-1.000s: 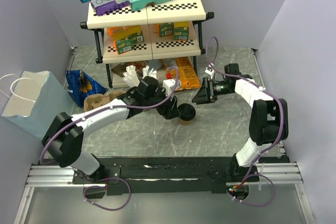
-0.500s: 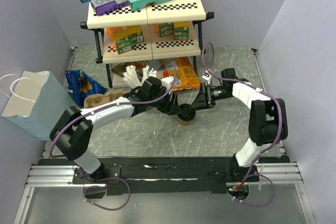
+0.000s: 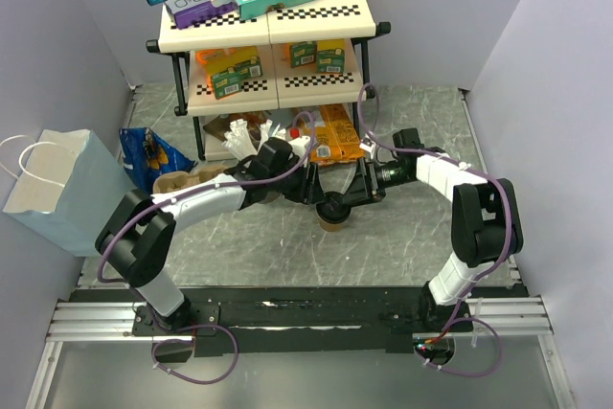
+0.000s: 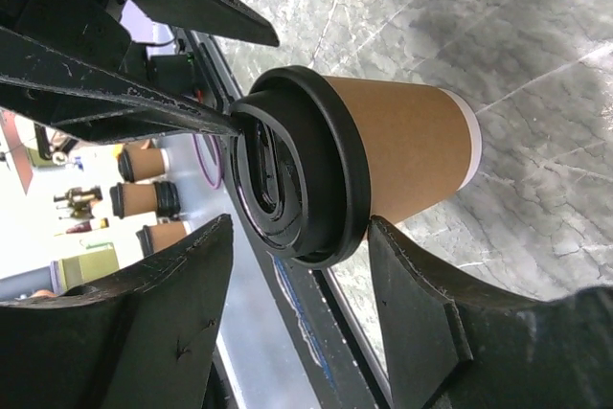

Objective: Pack the takeout coffee

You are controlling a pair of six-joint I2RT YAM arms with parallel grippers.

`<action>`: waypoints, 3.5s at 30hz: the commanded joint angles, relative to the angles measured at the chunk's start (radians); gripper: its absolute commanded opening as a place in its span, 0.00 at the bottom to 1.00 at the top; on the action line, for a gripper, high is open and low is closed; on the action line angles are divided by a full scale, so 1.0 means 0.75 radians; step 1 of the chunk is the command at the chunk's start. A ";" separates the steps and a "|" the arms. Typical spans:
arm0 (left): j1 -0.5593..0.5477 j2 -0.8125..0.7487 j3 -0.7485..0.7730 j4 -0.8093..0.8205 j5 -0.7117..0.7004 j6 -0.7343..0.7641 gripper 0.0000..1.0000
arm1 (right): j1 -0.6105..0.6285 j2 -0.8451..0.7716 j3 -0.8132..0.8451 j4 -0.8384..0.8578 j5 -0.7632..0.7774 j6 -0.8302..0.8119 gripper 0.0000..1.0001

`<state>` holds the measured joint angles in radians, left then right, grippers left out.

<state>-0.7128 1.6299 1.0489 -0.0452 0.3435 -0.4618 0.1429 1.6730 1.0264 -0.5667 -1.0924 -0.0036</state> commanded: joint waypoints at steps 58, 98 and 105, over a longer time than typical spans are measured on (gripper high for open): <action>0.038 0.169 -0.190 0.050 -0.039 -0.098 0.43 | 0.079 0.173 0.069 -0.028 0.092 0.015 0.60; 0.057 0.294 -0.208 0.126 0.080 -0.159 0.32 | -0.010 0.265 0.047 0.465 -0.266 0.445 0.68; 0.057 0.285 -0.200 0.132 0.094 -0.131 0.32 | -0.025 0.206 0.157 0.060 -0.131 0.087 0.68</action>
<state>-0.6357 1.7508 0.9619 0.3351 0.4236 -0.6323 0.1272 1.8580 1.0615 -0.4484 -1.1709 0.2317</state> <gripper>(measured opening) 0.368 0.686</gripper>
